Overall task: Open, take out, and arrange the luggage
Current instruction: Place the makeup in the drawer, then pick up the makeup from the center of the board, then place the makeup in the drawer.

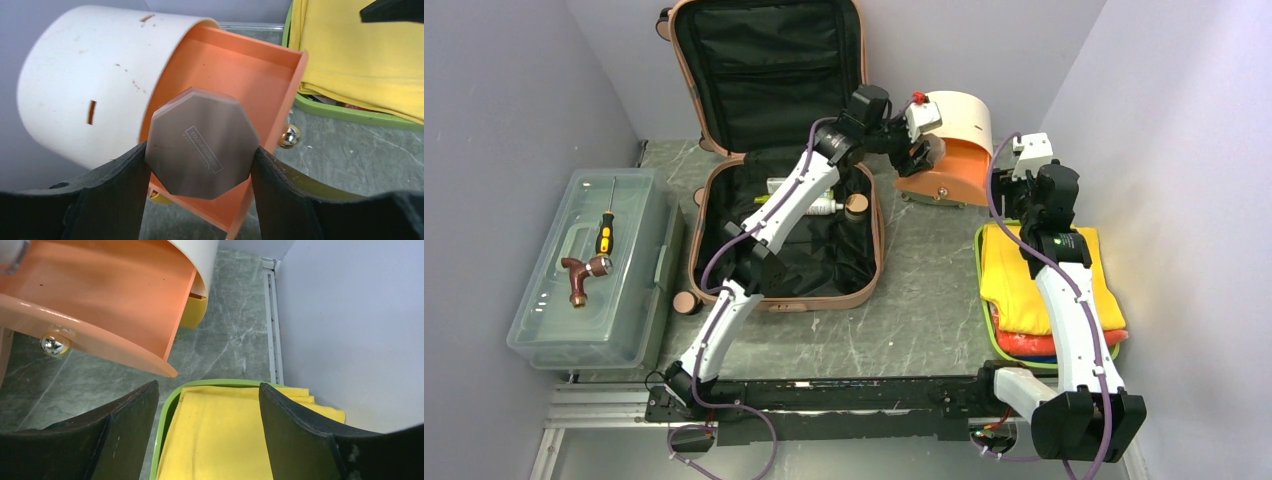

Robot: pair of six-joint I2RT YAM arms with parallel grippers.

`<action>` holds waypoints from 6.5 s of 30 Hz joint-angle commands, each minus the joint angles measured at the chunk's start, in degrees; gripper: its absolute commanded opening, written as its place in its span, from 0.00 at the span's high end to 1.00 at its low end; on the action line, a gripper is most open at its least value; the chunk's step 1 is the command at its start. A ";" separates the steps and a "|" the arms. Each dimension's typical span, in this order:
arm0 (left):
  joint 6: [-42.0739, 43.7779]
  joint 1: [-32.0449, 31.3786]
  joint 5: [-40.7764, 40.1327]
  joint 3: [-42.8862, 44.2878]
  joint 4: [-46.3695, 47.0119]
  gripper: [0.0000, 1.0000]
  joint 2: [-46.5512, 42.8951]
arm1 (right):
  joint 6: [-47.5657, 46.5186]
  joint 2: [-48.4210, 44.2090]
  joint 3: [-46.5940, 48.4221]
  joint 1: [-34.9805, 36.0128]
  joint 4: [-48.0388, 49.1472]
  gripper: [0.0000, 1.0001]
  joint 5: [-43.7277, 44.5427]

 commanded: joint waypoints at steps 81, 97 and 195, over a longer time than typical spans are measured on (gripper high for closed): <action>-2.99 10.74 -5.42 -29.20 -2.26 0.00 -4.28 | 1.20 2.15 0.91 -2.36 0.73 0.24 -5.19; -9.45 31.97 -5.21 -52.11 3.18 0.01 -37.46 | -15.14 26.22 39.80 19.69 -26.33 0.21 -23.12; 31.74 64.20 37.31 -90.08 -34.54 0.01 -60.29 | -14.07 34.70 54.10 8.31 -38.04 1.00 -9.50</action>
